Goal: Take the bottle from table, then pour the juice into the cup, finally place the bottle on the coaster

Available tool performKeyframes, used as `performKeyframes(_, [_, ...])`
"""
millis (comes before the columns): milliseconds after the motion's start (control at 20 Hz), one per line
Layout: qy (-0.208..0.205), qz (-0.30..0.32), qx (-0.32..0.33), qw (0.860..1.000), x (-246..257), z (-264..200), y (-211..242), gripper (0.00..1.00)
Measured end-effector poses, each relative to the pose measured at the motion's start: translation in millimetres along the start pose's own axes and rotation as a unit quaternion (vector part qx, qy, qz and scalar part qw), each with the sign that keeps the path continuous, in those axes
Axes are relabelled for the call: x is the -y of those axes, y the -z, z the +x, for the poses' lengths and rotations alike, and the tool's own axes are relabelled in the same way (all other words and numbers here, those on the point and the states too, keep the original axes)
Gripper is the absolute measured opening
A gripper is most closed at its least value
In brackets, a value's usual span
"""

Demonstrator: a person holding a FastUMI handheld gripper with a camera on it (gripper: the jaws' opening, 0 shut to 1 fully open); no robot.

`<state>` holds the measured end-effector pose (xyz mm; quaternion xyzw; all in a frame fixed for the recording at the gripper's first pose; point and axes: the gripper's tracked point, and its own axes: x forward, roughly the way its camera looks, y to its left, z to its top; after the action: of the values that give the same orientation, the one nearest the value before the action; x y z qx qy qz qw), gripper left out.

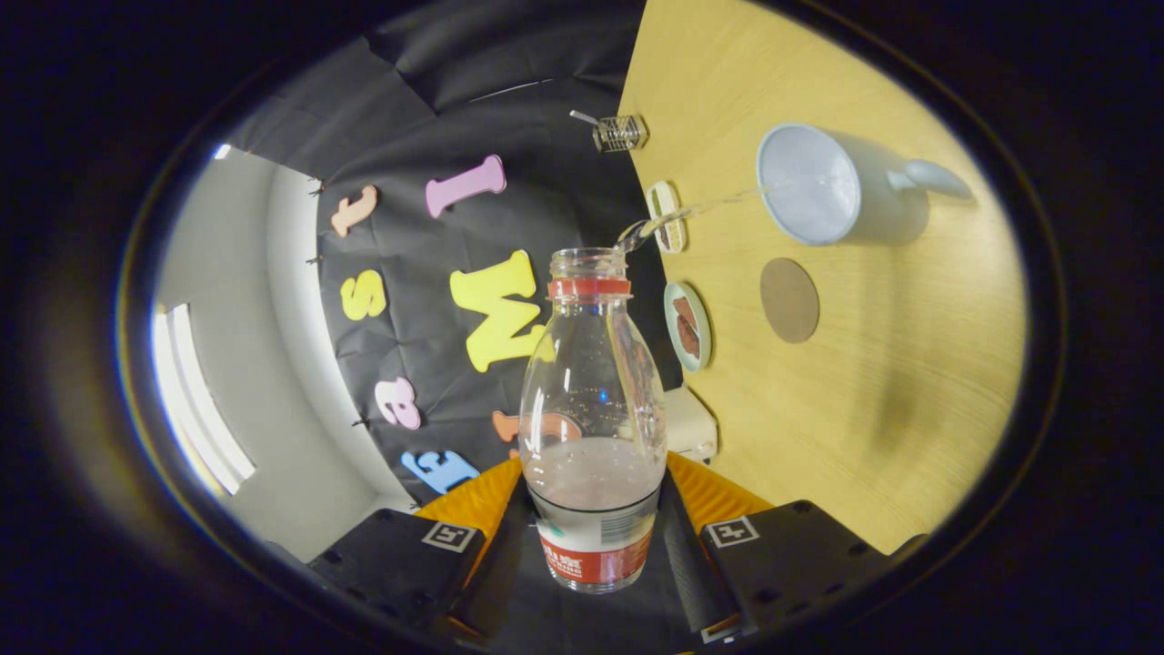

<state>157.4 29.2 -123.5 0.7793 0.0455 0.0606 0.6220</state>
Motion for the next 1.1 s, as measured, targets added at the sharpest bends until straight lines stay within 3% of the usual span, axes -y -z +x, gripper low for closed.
performKeyframes(1100, [-0.025, 0.033, -0.002, 0.999, -27, -7, 0, 0.77])
